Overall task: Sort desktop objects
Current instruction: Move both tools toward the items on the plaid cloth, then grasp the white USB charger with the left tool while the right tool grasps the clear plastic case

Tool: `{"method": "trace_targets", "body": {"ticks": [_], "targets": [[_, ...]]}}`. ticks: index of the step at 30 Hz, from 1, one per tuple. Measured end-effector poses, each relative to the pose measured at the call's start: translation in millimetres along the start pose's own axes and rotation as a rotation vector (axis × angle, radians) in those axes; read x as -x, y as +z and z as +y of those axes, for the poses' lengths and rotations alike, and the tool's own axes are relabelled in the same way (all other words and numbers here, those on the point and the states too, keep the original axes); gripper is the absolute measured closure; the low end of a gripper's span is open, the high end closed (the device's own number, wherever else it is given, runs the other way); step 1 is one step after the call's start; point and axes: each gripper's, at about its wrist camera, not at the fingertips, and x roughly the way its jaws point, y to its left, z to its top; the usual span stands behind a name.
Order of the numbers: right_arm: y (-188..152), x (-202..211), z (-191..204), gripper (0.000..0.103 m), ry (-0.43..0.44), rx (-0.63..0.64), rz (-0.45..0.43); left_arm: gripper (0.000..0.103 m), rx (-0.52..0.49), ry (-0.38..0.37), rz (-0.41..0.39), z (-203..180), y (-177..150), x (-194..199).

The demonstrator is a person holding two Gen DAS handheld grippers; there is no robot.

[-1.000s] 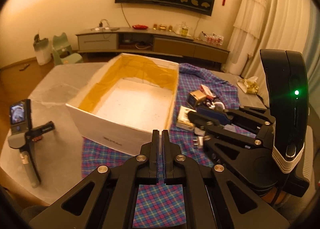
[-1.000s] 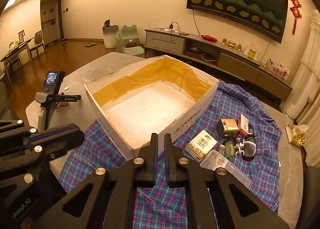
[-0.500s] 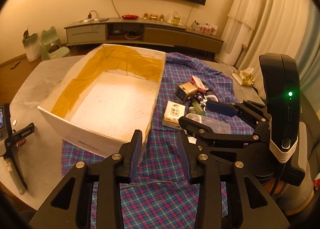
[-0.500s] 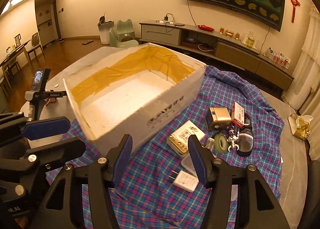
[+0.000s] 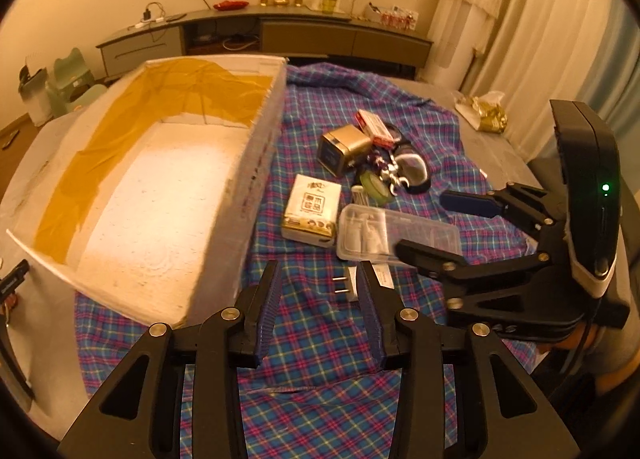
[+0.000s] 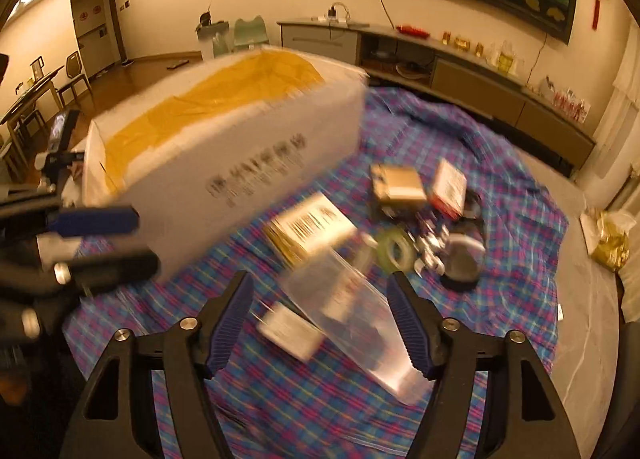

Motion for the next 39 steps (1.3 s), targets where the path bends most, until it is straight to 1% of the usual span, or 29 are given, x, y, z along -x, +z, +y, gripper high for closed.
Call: {"method": "trace_targets", "body": {"ticks": [2,3,6,8,10,11,12,13,14,17,18,19,20,21,22,23,24,25,27,29,31,32,34,35,39], "targets": [[-12.5,-6.8,-15.0,0.032,0.031,0.015,0.046,0.062,-0.013,-0.005,0.033,-3.8,-0.1,-14.4],[-16.8,-8.7,-17.5,0.032,0.029,0.033,0.061,0.062,-0.018,-0.01,0.049,-5.9,0.4,-22.0],[-30.8,-15.1,-21.8,0.032,-0.005,0.105,0.089,0.062,-0.014,-0.031,0.089,-11.4,0.0,-39.0],[-35.3,-19.9,-29.0,0.032,-0.016,0.095,0.104,0.062,-0.016,-0.049,0.109,-19.1,-0.8,-49.2],[-36.2,-24.3,-32.6,0.032,-0.035,0.118,0.103,0.062,-0.033,-0.062,0.127,-29.1,-3.8,-58.7],[-35.7,-27.3,-32.1,0.032,-0.045,0.148,0.1,0.062,-0.044,-0.063,0.135,-34.3,-5.9,-63.0],[-34.2,-29.7,-30.8,0.029,-0.05,0.172,0.097,0.062,-0.05,-0.064,0.142,-37.6,-7.3,-66.1],[-34.0,-32.8,-29.7,0.021,-0.062,0.198,0.095,0.062,-0.053,-0.065,0.151,-40.9,-9.3,-70.0],[-32.8,-37.6,-26.7,0.021,-0.077,0.23,0.098,0.062,-0.057,-0.062,0.158,-43.1,-10.6,-73.3],[-30.8,-55.1,-17.3,0.021,-0.084,0.317,0.12,0.062,-0.059,-0.053,0.181,-46.5,-12.8,-84.3],[-33.0,-60.8,-15.1,0.021,-0.084,0.34,0.134,0.059,-0.06,-0.048,0.186,-47.1,-12.9,-87.6],[-35.2,-67.1,-13.8,0.021,-0.09,0.362,0.148,0.058,-0.062,-0.038,0.17,-47.5,-12.4,-88.1],[-33.5,-67.0,-17.2,0.028,-0.065,0.338,0.13,0.058,-0.064,-0.035,0.164,-47.6,-11.1,-88.9],[-32.3,-69.8,-22.6,0.032,-0.042,0.305,0.153,0.056,-0.059,-0.024,0.166,-46.1,-10.1,-90.7],[-30.1,-71.2,-30.0,0.043,-0.02,0.258,0.166,0.056,-0.053,-0.022,0.177,-45.2,-8.9,-93.7],[-28.6,-70.0,-38.4,0.046,-0.013,0.219,0.175,0.056,-0.048,-0.029,0.188,-44.5,-8.7,-96.7],[-27.3,-67.1,-47.2,0.047,-0.001,0.177,0.177,0.055,-0.049,-0.031,0.183,-44.8,-9.2,-97.4],[-26.3,-63.7,-55.2,0.051,0.01,0.137,0.176,0.054,-0.058,-0.028,0.175,-46.5,-9.7,-97.4],[-24.0,-55.5,-69.8,0.051,0.018,0.07,0.166,0.049,-0.095,-0.015,0.167,-51.7,-11.6,-100.0],[-21.8,-45.7,-78.2,0.051,0.031,0.03,0.143,0.046,-0.14,0.016,0.155,-57.9,-14.2,-103.2],[-19.9,-39.9,-79.4,0.051,0.04,0.015,0.128,0.046,-0.149,0.046,0.156,-57.5,-14.3,-108.3],[-18.8,-37.3,-79.3,0.051,0.045,0.012,0.12,0.048,-0.141,0.052,0.153,-55.8,-15.1,-109.7],[-19.4,-33.1,-79.1,0.051,0.048,0.003,0.112,0.05,-0.134,0.05,0.141,-49.8,-15.4,-109.3],[-20.7,-32.2,-79.2,0.051,0.048,-0.003,0.111,0.054,-0.134,0.047,0.126,-48.5,-15.1,-107.1],[-19.2,-33.3,-79.4,0.051,0.049,-0.024,0.111,0.054,-0.109,0.036,0.101,-44.3,-13.6,-103.1]]}}
